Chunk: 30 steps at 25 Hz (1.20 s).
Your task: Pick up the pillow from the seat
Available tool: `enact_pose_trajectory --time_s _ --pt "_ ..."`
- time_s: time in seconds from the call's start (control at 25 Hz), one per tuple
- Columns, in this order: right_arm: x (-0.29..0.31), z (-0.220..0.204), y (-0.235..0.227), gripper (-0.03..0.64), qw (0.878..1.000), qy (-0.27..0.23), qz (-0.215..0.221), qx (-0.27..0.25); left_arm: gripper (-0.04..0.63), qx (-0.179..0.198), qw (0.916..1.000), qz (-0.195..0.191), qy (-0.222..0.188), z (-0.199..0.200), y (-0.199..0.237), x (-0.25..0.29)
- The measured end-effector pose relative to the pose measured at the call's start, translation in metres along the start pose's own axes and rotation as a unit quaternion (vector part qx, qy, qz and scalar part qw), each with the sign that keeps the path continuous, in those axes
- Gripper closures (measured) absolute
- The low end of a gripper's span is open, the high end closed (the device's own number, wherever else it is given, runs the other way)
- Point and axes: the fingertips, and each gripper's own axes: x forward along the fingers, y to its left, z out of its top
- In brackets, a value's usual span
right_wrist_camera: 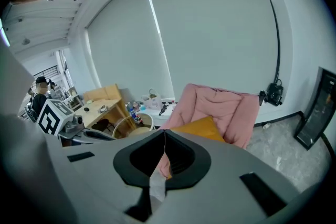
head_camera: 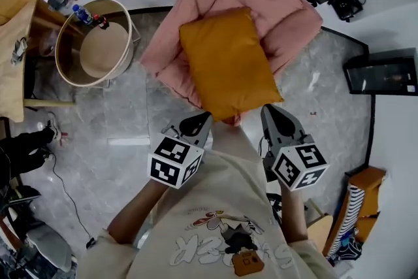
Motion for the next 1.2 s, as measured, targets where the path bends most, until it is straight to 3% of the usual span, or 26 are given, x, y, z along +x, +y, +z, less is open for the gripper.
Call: enact_pose_trajectory --time_s 0.36,0.64,0.96,1.2 --pt "0.037 0.034 -0.060 0.595 0.999 0.027 0.046 -0.011 0.591 -0.074 0.9971 0.017 0.004 0.028 0.007 0.064" --pt "0.066 0.042 -0.139 0.595 0.996 0.061 0.064 -0.025 0.591 -0.096 0.9940 0.050 0.017 0.058 0.023 0.130" --pt "0.124 0.035 -0.222 0.595 0.987 0.119 0.108 0.000 0.589 -0.157 0.9798 0.119 0.034 0.061 0.043 0.194" --pt "0.168 0.031 -0.248 0.594 0.981 0.128 0.142 -0.005 0.548 -0.176 0.9685 0.170 0.047 0.048 0.061 0.232"
